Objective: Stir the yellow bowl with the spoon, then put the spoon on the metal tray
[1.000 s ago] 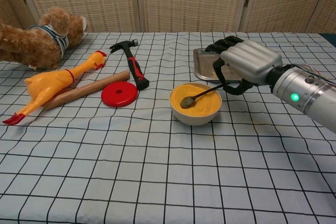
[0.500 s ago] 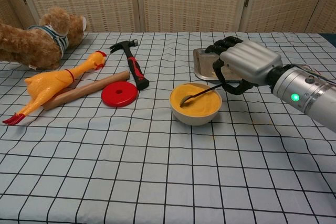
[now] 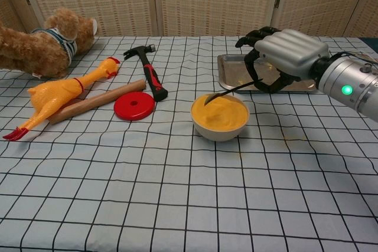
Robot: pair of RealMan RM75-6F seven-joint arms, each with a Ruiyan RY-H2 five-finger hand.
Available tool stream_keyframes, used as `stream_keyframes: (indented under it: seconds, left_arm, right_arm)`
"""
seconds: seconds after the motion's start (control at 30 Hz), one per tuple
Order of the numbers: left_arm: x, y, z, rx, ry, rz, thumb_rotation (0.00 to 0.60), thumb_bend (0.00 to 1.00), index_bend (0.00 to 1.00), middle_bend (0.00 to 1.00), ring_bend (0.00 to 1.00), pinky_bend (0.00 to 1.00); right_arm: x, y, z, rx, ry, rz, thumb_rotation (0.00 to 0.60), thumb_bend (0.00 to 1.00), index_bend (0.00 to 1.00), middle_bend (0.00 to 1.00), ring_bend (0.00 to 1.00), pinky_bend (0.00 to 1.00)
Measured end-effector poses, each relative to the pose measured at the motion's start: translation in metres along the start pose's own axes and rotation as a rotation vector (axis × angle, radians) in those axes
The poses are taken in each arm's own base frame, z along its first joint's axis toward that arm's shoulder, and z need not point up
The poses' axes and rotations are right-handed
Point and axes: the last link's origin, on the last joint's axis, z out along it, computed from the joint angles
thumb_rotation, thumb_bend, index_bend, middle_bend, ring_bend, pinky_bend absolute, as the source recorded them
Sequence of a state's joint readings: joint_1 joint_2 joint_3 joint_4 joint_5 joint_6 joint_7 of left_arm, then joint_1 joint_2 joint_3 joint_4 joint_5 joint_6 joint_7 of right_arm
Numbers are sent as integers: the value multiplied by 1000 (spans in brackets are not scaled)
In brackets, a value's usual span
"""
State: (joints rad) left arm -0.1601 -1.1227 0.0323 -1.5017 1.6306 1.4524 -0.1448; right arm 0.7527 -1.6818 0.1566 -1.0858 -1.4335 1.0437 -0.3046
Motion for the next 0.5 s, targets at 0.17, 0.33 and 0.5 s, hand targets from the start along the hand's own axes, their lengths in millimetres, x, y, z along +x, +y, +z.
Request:
stream_keyframes:
  seconds: [0.17, 0.33, 0.5]
  left_arm:
    - [-1, 0, 0, -3, -3, 0, 600, 458, 0, 0, 0, 134]
    - [0, 0, 0, -5, -3, -3, 600, 457, 0, 0, 0, 134]
    - [1, 0, -1, -7, 1, -6, 600, 457, 0, 0, 0, 134]
  right_arm:
    - [6, 4, 8, -13, -15, -86, 600, 579, 752, 128, 0, 0]
    - [8, 2, 18, -14, -39, -158, 600, 583, 764, 133, 0, 0]
    - [4, -2, 27, -9, -82, -201, 600, 608, 784, 137, 0, 0]
